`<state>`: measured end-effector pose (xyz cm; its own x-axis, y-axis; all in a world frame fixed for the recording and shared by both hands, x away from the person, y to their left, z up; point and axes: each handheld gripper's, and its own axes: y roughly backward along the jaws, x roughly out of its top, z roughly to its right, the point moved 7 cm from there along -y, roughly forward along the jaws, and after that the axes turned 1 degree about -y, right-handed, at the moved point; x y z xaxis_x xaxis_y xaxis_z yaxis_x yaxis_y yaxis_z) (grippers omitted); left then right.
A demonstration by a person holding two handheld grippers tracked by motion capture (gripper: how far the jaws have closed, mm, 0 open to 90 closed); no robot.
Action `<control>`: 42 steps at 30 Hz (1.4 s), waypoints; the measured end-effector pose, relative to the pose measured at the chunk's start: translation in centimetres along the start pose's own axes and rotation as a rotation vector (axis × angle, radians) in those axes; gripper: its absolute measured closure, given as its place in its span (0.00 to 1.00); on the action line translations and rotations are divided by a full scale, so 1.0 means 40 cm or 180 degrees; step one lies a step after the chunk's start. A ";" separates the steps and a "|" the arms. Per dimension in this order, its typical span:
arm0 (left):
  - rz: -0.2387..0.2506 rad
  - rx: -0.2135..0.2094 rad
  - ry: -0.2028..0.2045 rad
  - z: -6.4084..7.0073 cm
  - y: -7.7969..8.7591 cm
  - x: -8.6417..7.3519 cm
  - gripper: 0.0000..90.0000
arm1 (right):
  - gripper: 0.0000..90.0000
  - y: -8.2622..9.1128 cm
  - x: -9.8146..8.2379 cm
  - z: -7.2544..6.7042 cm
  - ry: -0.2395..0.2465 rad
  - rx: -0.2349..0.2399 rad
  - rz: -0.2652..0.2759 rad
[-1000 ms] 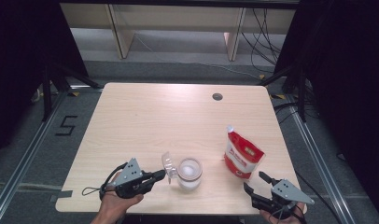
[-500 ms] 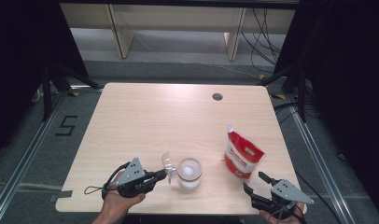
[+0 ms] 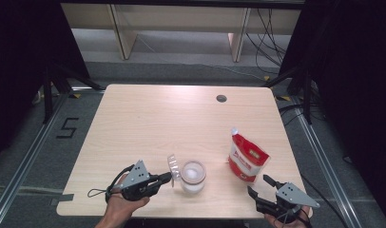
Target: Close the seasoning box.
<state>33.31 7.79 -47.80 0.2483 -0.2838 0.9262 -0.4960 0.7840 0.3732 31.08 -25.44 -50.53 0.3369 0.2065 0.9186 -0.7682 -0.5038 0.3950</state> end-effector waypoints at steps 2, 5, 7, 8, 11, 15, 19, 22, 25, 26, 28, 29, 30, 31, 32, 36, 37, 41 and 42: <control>0.0001 -0.0002 0.0015 0.001 -0.001 0.001 0.99 | 0.34 0.000 0.000 0.000 0.0002 0.0002 0.0003; 0.0007 0.0002 0.0036 0.005 -0.003 0.001 0.99 | 0.34 0.000 0.000 -0.001 -0.0004 0.0004 0.0004; -0.0001 -0.0018 -0.0030 0.005 -0.004 0.002 0.99 | 0.34 0.001 0.000 -0.002 -0.0046 0.0008 -0.0002; -0.0007 -0.0025 -0.0043 0.004 -0.004 0.003 0.99 | 0.34 0.001 0.000 -0.003 -0.0049 0.0007 -0.0001; 0.0005 -0.0030 -0.0020 0.007 -0.006 0.006 0.99 | 0.34 0.000 0.001 -0.001 0.0004 0.0005 0.0008; 0.0018 -0.0054 -0.0010 0.009 -0.009 0.007 0.99 | 0.34 0.000 0.001 -0.001 0.0005 0.0007 0.0008; -0.0003 -0.0068 -0.0015 0.011 -0.013 0.007 0.98 | 0.34 0.001 0.001 -0.001 -0.0023 -0.0016 0.0006; 0.0011 -0.0068 0.0017 0.015 -0.016 0.010 0.98 | 0.34 0.000 0.001 -0.001 -0.0020 -0.0010 0.0005; -0.0009 -0.0082 0.0039 0.018 -0.017 0.012 0.98 | 0.34 0.000 0.000 -0.001 -0.0023 -0.0016 0.0006; -0.0007 -0.0079 0.0038 0.018 -0.018 0.013 0.98 | 0.34 0.000 0.000 -0.001 -0.0024 -0.0015 0.0003; -0.0002 -0.0106 0.0014 0.020 -0.020 0.016 0.97 | 0.34 0.000 0.000 0.000 -0.0023 -0.0016 0.0003; 0.0000 -0.0123 0.0002 0.022 -0.020 0.017 0.97 | 0.34 0.000 0.001 0.000 -0.0029 -0.0017 0.0005; 0.0001 -0.0134 0.0031 0.024 -0.021 0.017 0.96 | 0.34 0.000 0.001 0.000 -0.0024 -0.0013 0.0006; 0.0000 -0.0132 0.0089 0.028 -0.021 0.016 0.95 | 0.34 0.001 0.001 0.000 -0.0024 -0.0016 0.0007; -0.0001 -0.0154 0.0094 0.029 -0.020 0.016 0.94 | 0.34 0.001 0.001 0.000 -0.0025 -0.0015 0.0006; 0.0017 -0.0248 0.0101 0.030 -0.014 0.016 0.79 | 0.34 0.003 0.001 0.000 -0.0009 -0.0006 -0.0010; 0.0033 -0.0256 0.0162 0.031 -0.012 0.015 0.77 | 0.34 0.005 -0.001 -0.006 -0.0104 -0.0018 -0.0036; 0.0031 -0.0219 0.0269 0.024 0.001 0.011 0.63 | 0.34 0.006 0.002 0.000 -0.0038 -0.0036 -0.0011; 0.0013 -0.0200 0.0276 0.021 0.006 0.010 0.61 | 0.34 0.007 0.000 -0.006 -0.0110 -0.0019 -0.0040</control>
<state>32.59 7.40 -47.31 0.3187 -0.2338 0.9186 -0.4447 0.8189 0.3627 30.75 -25.40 -50.40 0.3650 0.1835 0.9127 -0.7671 -0.4963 0.4065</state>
